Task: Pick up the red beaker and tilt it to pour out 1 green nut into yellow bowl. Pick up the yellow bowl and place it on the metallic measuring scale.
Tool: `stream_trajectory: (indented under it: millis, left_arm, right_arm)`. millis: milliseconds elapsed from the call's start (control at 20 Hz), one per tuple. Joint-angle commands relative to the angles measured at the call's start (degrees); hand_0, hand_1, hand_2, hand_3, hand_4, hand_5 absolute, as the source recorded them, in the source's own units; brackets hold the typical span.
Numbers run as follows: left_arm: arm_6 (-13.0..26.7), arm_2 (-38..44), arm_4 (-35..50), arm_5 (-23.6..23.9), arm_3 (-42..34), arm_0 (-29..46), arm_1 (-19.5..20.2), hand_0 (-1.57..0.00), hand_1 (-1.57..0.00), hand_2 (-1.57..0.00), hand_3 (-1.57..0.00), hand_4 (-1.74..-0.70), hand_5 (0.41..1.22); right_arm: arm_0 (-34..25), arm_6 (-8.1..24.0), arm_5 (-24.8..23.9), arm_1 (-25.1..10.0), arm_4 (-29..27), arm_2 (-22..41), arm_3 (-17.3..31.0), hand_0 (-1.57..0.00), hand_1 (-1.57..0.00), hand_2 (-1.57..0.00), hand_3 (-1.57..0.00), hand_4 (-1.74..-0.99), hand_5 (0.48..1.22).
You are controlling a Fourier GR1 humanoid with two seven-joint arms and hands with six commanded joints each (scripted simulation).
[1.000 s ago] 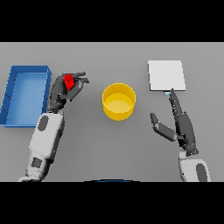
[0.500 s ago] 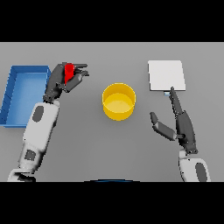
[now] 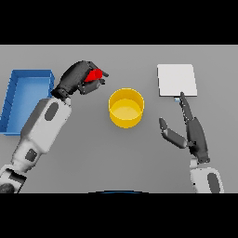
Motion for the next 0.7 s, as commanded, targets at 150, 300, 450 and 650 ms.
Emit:
stream_trajectory:
  millis: [150, 300, 450, 650]
  left_arm:
    - [3.52, -7.81, -8.95, -1.59, 1.58, -4.85, 1.83, -1.57, -1.57, -1.57, -1.57, -1.74, 1.174]
    - [4.69, -13.62, -14.42, -4.66, 2.75, -7.49, 2.71, -1.57, -1.57, -1.57, -1.57, -1.74, 1.197]
    - [4.77, -18.38, -19.11, -8.56, 5.96, -12.03, 3.05, -1.57, -1.57, -1.57, -1.44, -1.7, 1.209]
    - [1.99, -24.17, -23.99, -12.92, 8.5, -16.85, 4.01, -1.57, -1.57, -1.57, -1.33, -1.72, 1.216]
  right_arm:
    - [1.04, -0.73, 0.98, 0.15, -1.02, 0.09, 0.14, 0.0, 0.0, 0.0, 0.0, -1.183, 0.671]
    - [0.53, 0.21, 0.92, 0.17, -1.93, -0.63, -0.22, 0.0, 0.0, 0.0, 0.0, -1.187, 0.676]
    - [0.78, 1.16, 0.93, 0.53, -2.42, -0.78, -0.18, 0.0, 0.0, 0.0, 0.0, -1.191, 0.675]
    - [1.22, 1.35, 1.55, 1.19, -4.22, -1.24, 0.21, 0.0, 0.0, 0.0, 0.0, -1.202, 0.651]
